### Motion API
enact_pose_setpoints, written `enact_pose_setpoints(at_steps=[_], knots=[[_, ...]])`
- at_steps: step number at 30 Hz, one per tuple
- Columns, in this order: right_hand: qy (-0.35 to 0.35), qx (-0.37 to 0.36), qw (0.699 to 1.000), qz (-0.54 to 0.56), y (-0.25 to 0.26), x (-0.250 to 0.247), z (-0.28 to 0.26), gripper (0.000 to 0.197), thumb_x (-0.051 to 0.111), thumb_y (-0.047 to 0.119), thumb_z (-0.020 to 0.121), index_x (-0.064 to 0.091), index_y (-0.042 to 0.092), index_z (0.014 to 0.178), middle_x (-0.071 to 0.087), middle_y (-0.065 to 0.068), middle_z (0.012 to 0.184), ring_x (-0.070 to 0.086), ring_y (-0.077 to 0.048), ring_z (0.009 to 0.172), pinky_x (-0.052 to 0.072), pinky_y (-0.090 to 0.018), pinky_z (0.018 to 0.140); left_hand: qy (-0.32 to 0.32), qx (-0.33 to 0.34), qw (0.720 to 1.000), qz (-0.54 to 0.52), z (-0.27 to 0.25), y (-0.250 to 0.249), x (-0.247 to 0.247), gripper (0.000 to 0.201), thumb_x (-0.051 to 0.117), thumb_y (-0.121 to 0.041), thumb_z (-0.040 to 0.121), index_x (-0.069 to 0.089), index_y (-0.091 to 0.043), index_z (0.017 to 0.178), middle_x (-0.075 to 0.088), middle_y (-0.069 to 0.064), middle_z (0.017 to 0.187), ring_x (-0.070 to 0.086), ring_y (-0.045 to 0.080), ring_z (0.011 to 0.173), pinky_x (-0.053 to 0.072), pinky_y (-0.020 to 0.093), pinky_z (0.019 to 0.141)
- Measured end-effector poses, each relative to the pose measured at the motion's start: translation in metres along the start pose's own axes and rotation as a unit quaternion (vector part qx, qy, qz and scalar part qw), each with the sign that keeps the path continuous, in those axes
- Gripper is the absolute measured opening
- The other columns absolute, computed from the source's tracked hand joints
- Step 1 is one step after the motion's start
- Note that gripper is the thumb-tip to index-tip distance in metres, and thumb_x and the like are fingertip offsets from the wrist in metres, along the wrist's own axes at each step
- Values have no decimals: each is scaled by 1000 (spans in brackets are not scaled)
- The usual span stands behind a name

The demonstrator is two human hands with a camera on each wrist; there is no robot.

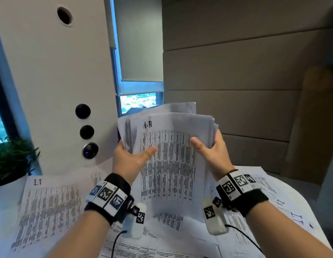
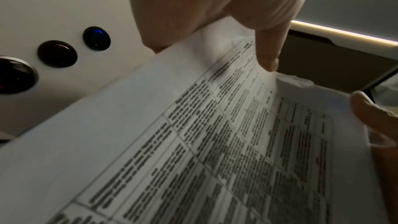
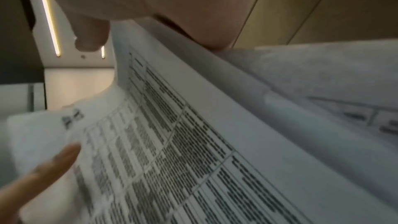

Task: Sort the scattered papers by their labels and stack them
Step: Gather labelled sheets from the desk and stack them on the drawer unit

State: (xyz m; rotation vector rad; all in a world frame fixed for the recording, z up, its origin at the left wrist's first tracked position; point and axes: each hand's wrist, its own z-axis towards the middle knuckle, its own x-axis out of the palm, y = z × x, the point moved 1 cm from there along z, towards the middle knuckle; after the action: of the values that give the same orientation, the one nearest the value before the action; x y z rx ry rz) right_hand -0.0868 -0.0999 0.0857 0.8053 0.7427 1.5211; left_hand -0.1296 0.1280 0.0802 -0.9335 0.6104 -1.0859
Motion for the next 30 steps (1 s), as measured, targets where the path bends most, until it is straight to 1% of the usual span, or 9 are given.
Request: enact_pose_setpoints(at_steps=[3,6,8,11,16,21,23,27,30], knots=[[-63,3,997,44,-4,-11,3,77,79,51,62,46,16,122,66,-4,111,67,-10,96,56,-33,85,-34,13,997,-67,2,0,-5,46,80,-11,70,60,-8,111,72,-4,92,70,0,81,55,13,71],[0,44,999,11,-11,-9,-7,77,81,39,69,39,18,130,61,-1,118,64,-8,103,53,-36,93,32,11,998,-61,-3,0,1,44,78,-15,66,64,-11,108,75,0,94,71,9,88,54,14,69],[27,25,999,7,-7,-3,-9,63,73,19,81,37,22,132,59,-1,121,64,-9,104,56,-34,86,42,22,997,-54,-5,-5,8,38,79,-20,66,65,-17,102,75,-3,93,71,7,87,53,12,67],[-17,-25,998,57,10,-4,0,56,55,-5,79,38,19,127,56,-4,111,63,-10,89,56,-24,67,-44,58,994,-82,2,-16,4,37,80,-33,63,63,-26,96,74,-8,90,71,10,86,57,23,71],[1,-25,999,31,22,-6,4,69,50,1,63,40,20,128,53,-5,101,59,-3,75,52,-20,59,-26,82,994,-71,3,-24,4,40,77,-35,59,60,-22,92,73,-7,84,70,6,77,56,21,65],[0,-63,997,-45,32,-7,-2,70,51,-14,79,33,21,137,50,2,102,55,3,69,52,-18,63,-48,85,991,-91,3,-31,3,48,78,-29,57,48,-23,94,67,3,94,69,14,82,60,30,74],[15,-112,985,-128,41,-6,1,77,51,-13,80,27,29,141,47,5,102,53,-1,67,52,-19,64,-23,97,990,-96,1,-36,7,50,78,-12,63,43,-22,97,65,4,93,68,5,73,58,23,68],[50,-171,944,-277,61,-4,18,88,56,-5,80,20,40,147,45,6,116,51,-12,91,51,-37,86,8,100,994,-54,-4,-37,16,64,79,6,65,37,-18,107,64,2,92,68,2,71,58,21,69],[77,-220,857,-460,72,-6,28,77,64,10,82,29,37,146,48,4,115,57,-23,92,51,-40,79,-15,108,994,-33,1,-36,16,63,79,8,66,39,-19,106,61,1,88,66,3,67,57,19,61]])
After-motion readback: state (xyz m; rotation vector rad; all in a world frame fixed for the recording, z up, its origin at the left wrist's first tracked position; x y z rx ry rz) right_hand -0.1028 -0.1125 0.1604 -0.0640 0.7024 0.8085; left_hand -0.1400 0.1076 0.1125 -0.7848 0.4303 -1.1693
